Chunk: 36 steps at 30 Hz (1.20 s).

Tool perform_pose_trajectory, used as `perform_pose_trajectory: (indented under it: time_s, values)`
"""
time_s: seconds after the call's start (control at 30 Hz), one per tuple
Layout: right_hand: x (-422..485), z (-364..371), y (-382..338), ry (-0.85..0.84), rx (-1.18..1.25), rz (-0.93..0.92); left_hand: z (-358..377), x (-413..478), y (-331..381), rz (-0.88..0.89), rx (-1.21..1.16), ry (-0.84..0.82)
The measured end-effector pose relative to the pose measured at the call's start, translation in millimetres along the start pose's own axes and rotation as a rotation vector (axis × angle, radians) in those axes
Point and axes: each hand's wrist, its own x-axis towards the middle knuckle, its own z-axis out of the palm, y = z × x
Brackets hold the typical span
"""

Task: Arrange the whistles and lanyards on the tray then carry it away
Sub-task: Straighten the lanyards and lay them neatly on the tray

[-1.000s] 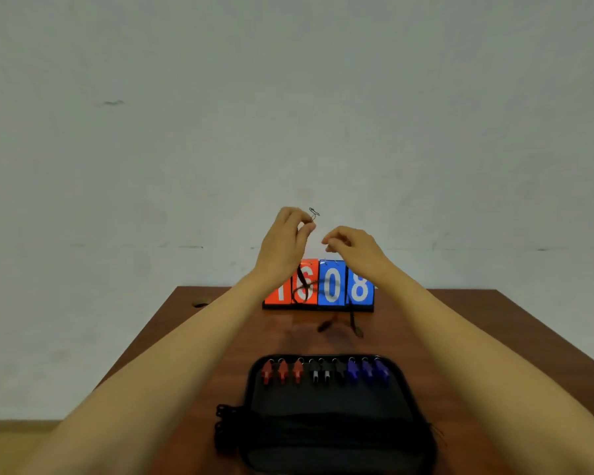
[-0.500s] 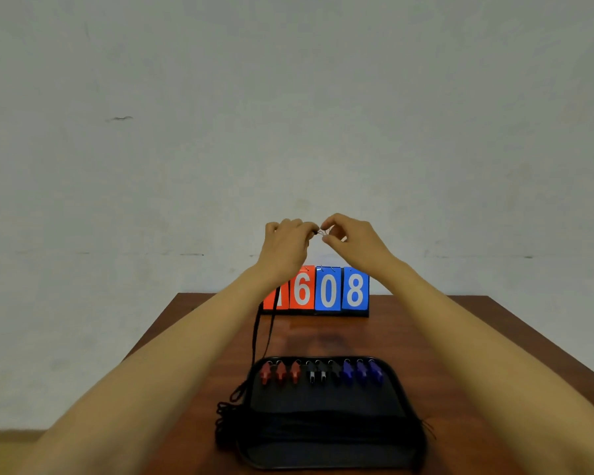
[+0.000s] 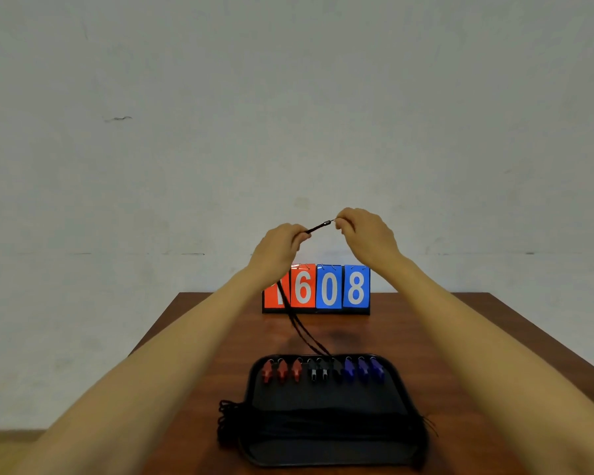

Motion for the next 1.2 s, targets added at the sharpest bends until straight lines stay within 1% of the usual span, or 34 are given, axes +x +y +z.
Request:
perform_pose_trajectory:
  time_s: [0.1, 0.3, 0.47, 0.6, 0.77, 0.87, 1.07, 1.2]
  values:
    - [-3.4, -1.2, 13.4, 0.009, -0.017, 0.068, 1.1, -4.6, -12.0, -0.031, 0.019, -0.021]
    - [-14.6, -4.7, 49.8, 0.054, 0.062, 0.274, 5.4, -16.0, -43.0, -0.126, 0.042, -0.035]
    - [-32.7, -2.9, 82.1, 0.031, 0.037, 0.352, 11.6, -33.1, -72.8, -0.21, 0.063, -0.047]
    - [-55.0, 4.3, 106.1, -0.064, -0.01, 0.409, 24.5, -53.1, -98.2, -0.286, 0.068, -0.091]
    - [-94.2, 20.0, 134.8, -0.223, -0.101, 0.457, 50.0, -86.0, -115.5, -0.439, 0.045, -0.12]
    - [-119.7, 34.5, 147.3, -0.307, -0.128, 0.497, 65.1, -104.3, -122.1, -0.507, 0.09, -0.174]
    - [-167.3, 57.0, 159.6, -0.534, -0.15, 0.537, 91.7, -140.4, -134.0, -0.565, 0.159, -0.304]
    - [-190.5, 63.8, 166.0, -0.648, -0.156, 0.585, 98.2, -159.9, -135.9, -0.629, 0.167, -0.353]
